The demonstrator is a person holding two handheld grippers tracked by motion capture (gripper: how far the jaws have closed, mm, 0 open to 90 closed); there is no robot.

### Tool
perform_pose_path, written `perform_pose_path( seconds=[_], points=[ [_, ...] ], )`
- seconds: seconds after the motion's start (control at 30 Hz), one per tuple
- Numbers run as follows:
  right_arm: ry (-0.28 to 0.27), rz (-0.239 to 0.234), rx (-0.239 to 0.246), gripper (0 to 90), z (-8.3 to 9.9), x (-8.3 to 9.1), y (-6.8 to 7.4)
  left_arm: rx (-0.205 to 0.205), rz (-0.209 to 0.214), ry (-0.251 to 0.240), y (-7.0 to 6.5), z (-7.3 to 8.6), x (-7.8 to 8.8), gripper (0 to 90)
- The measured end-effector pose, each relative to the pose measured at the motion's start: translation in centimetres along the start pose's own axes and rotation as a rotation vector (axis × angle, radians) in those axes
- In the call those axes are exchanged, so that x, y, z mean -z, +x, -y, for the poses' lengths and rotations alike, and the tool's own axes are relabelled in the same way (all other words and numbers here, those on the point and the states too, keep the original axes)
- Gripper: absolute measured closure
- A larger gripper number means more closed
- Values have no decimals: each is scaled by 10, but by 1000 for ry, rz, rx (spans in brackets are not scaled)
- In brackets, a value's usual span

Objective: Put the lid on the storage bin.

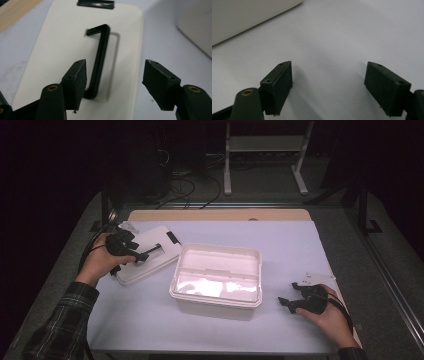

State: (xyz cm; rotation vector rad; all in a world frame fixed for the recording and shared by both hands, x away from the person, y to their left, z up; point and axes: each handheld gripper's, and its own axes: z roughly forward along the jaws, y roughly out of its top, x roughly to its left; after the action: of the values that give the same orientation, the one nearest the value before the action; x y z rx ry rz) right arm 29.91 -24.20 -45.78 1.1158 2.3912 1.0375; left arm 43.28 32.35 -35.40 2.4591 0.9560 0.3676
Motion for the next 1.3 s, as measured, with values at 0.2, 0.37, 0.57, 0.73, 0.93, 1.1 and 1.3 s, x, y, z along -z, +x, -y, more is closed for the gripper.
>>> perform_pose_path(
  seconds=[0.2,0.37,0.57,0.73,0.93,1.1,1.3],
  points=[
    [-1,-2,-2,214,0,0,0,18,-9,42,13,-4,-23,328],
    [0,-3,-3,214,0,0,0,0,-24,71,17,-8,-37,316],
    [0,-4,-6,213,0,0,0,-11,-51,68,23,-11,-43,353],
    [0,-4,-5,213,0,0,0,22,-9,35,31,-9,-42,447],
    [1,-6,-5,213,0,0,-1,-19,-12,82,38,-19,-37,583],
    [0,-6,-6,213,0,0,-1,-54,14,147,39,-28,-41,699],
    [-2,-8,-5,211,0,0,-1,-64,22,175,42,-33,-43,815]
  ],
)
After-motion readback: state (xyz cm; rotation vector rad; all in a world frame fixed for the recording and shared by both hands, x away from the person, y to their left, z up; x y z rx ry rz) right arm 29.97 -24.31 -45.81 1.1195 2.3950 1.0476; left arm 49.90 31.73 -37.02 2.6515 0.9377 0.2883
